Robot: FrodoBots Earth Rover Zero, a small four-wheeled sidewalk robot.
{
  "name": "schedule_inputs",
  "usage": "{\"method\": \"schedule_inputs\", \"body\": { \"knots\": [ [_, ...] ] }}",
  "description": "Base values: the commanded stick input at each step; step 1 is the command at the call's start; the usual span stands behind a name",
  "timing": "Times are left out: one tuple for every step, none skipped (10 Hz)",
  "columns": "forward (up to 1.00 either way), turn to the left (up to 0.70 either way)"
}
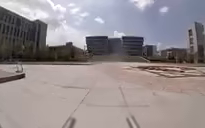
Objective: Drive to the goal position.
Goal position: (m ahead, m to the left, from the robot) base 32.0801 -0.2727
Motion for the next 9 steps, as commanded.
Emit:
{"method": "schedule_inputs", "body": {
  "knots": [
    [1.00, 0.00],
    [1.00, 0.00],
    [1.00, 0.00],
    [1.00, 0.00],
    [1.00, 0.00],
    [1.00, 0.00],
    [1.00, 0.00],
    [1.00, 0.00],
    [1.00, 0.00]
  ]
}}
